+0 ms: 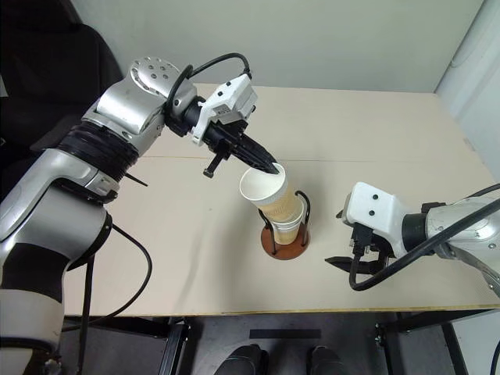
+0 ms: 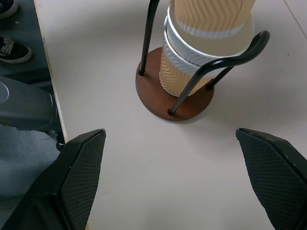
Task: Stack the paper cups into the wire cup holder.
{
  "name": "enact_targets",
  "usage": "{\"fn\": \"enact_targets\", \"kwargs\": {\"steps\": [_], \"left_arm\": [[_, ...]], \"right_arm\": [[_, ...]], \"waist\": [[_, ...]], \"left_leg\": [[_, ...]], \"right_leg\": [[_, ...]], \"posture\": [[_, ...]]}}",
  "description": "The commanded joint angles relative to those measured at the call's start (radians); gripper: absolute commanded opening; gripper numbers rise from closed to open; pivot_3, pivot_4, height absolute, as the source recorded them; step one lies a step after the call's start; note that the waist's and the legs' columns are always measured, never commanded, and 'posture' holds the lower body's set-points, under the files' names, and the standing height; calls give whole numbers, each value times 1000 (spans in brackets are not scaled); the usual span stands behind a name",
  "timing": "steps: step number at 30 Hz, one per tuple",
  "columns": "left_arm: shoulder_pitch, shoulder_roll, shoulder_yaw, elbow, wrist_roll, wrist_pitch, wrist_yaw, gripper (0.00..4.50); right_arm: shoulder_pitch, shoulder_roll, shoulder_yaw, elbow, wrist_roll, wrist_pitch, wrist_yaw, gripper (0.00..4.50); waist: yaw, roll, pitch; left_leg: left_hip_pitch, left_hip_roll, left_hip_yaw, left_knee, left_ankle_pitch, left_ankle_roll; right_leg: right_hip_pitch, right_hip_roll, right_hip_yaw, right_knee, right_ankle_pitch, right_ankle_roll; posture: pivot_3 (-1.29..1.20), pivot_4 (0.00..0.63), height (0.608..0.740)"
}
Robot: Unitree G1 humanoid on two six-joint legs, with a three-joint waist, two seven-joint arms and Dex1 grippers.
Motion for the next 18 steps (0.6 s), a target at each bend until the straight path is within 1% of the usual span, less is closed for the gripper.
{"fn": "enact_targets", "kwargs": {"steps": [1, 6, 9, 16, 17, 18], "left_arm": [[-6, 0, -1, -13, -19, -21, -30, 44], [4, -11, -19, 3, 19, -62, -30, 44], [3, -18, -28, 24, 41, -88, -30, 633], [13, -43, -18, 59, 78, -155, -30, 3269], [15, -44, -17, 60, 81, -163, -30, 3598], [17, -45, -17, 62, 83, -167, -30, 3598]], "right_arm": [[0, -3, -48, -19, 17, 2, -14, 4452], [7, -8, -54, -24, 22, 6, -19, 4452], [10, -10, -56, -26, 23, 8, -19, 4452], [12, -14, -53, -26, 20, 7, -18, 4452], [11, -14, -52, -25, 18, 5, -19, 4452], [10, -14, -50, -25, 17, 5, -19, 4452]], "waist": [[1, 0, 0], [1, 0, 0], [2, 0, 0], [4, 0, 0], [5, 0, 0], [6, 0, 0]], "left_leg": [[0, 1, -1, 0, 0, 0], [0, 0, 1, 1, 0, 0], [0, 1, 0, 2, 0, 1], [-1, 1, 0, 5, -1, 2], [-1, 0, 1, 5, -1, 2], [-1, 1, 0, 5, -1, 2]], "right_leg": [[0, -1, 0, 0, 0, 0], [0, 0, 1, 1, 0, 1], [0, -1, 1, 1, 0, 1], [0, -1, 1, 1, 1, 2], [0, -1, 1, 1, 1, 2], [0, -1, 1, 1, 1, 2]], "posture": [[0, 150, 740], [0, 150, 740], [0, 150, 740], [0, 150, 740], [0, 150, 740], [0, 150, 740]]}}
